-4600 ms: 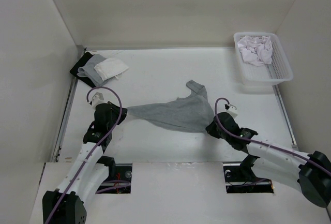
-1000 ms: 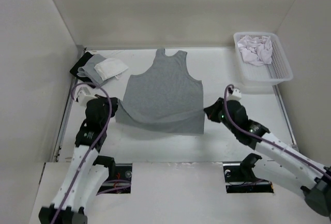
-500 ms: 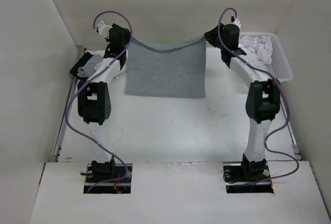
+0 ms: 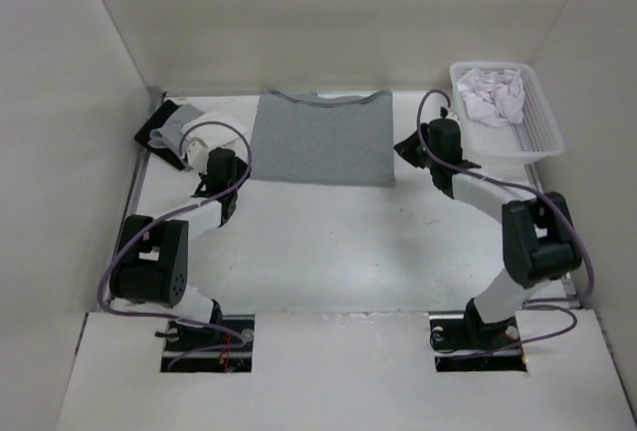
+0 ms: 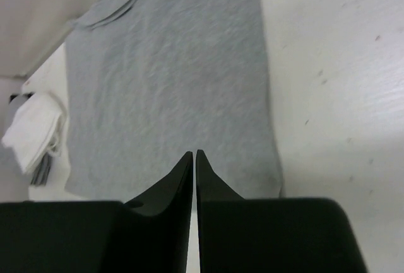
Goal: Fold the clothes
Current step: Fold the tank top
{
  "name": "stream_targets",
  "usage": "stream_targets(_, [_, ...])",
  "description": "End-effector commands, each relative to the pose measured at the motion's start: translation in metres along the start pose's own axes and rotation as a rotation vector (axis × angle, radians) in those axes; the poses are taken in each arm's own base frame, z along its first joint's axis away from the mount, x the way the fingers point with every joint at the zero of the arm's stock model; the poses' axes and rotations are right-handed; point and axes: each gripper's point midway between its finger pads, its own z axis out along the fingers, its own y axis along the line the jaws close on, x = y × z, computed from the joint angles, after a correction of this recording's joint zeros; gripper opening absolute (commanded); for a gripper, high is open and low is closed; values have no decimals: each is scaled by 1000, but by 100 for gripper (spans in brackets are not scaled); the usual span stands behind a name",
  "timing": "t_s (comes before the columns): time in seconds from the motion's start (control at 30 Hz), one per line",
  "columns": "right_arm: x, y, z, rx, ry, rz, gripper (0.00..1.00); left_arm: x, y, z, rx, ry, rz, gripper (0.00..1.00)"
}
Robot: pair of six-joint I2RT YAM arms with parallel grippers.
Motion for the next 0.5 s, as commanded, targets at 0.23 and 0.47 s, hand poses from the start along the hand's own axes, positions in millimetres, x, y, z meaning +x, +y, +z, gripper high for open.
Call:
stream_targets(0.23, [55, 5, -65, -138, -39, -52, 25, 28, 20, 8, 89, 122, -172, 45])
stream_targets(0.47, [80, -21, -68, -108, -3, -21, 34, 39, 17, 32, 94, 152, -243, 36])
